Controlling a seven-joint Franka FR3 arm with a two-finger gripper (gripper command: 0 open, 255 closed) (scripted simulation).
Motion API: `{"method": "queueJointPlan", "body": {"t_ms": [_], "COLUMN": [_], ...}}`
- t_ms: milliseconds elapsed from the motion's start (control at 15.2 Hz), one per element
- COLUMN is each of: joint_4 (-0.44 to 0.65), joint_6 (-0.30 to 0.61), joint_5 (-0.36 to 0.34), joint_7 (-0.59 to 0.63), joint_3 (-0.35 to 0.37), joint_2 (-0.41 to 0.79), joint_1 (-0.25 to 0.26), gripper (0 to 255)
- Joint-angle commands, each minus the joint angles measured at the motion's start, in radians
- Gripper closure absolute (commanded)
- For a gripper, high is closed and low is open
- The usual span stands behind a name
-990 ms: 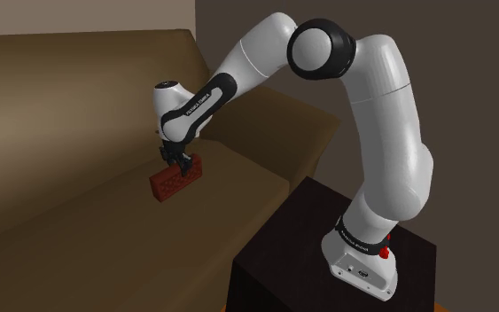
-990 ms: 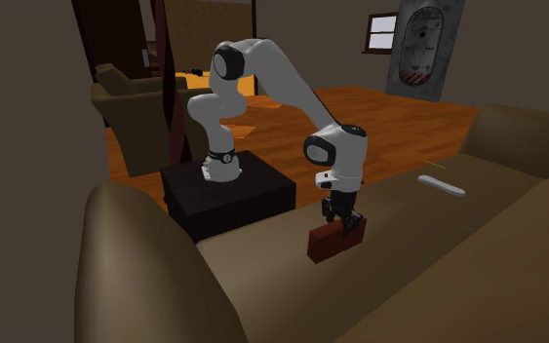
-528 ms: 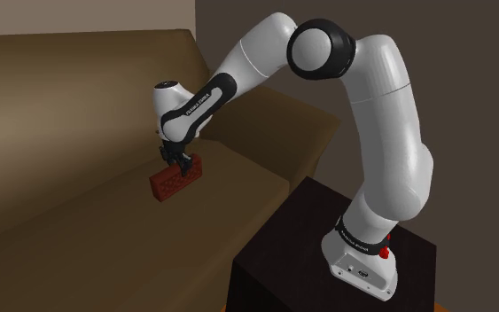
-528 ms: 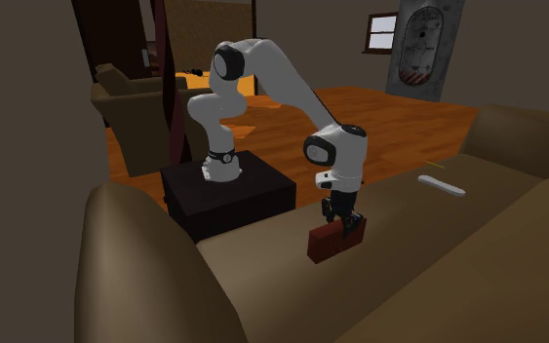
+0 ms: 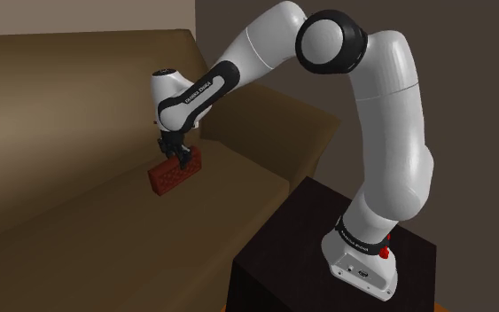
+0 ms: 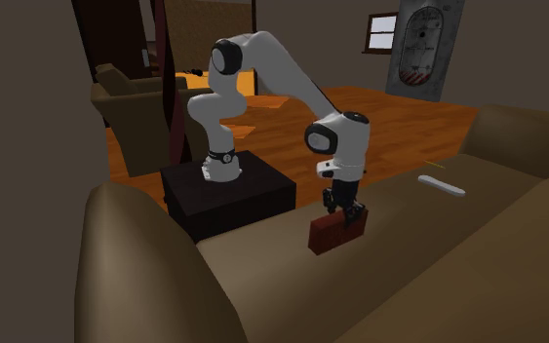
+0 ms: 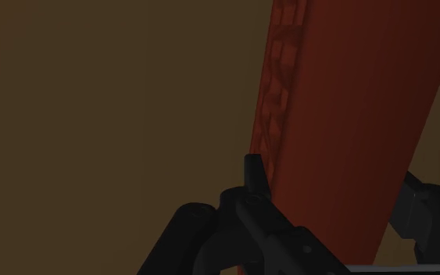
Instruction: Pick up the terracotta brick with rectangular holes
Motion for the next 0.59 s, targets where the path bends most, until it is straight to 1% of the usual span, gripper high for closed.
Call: {"method": "queueJointPlan", "body": {"t_ms": [0,396,528], "joint_4": [-0.003,0.003,0.003], "joint_6": [-0.016,-0.073,-0.074], "joint_5": [0.007,0.026,0.026], "joint_7": [-0.005,-0.017,-0.018], "joint_3": [0.005,0.018,0.018], "joint_2": [-0.021,-0.072,-0.074], "joint_1": [-0.005,-0.014,-0.014], "gripper": [255,255,255]}}
